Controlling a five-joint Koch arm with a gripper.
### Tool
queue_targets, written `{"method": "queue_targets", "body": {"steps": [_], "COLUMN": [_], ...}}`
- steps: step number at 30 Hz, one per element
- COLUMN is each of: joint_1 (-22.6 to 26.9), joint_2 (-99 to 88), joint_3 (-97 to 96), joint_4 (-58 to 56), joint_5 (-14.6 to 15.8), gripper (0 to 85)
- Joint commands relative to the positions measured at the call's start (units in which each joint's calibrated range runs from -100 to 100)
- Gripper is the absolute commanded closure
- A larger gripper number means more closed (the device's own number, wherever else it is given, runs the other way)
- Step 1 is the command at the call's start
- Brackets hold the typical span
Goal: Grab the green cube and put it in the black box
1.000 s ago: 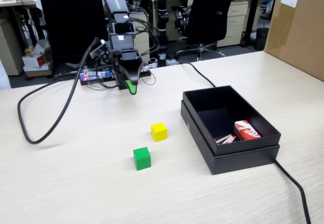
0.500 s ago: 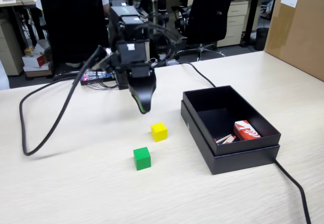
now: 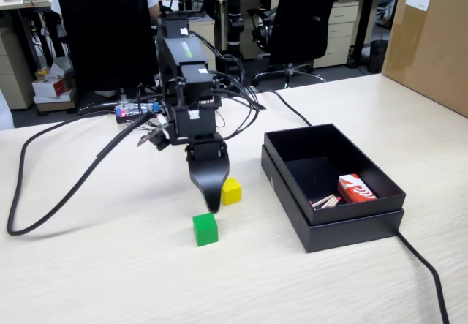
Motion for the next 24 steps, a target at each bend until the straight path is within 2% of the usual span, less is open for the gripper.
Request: {"method": "queue_targets", "body": {"steps": [1, 19, 24], "joint_1": [-0.4, -1.6, -1.4], "joint_2": [0.0, 7.2, 8.1], "joint_3": [6.8, 8.7, 8.6], "joint_4": [0.0, 1.0, 1.0], "joint_5": [-0.6, -1.6, -1.9], "gripper": [38.3, 38.3, 41.9]}}
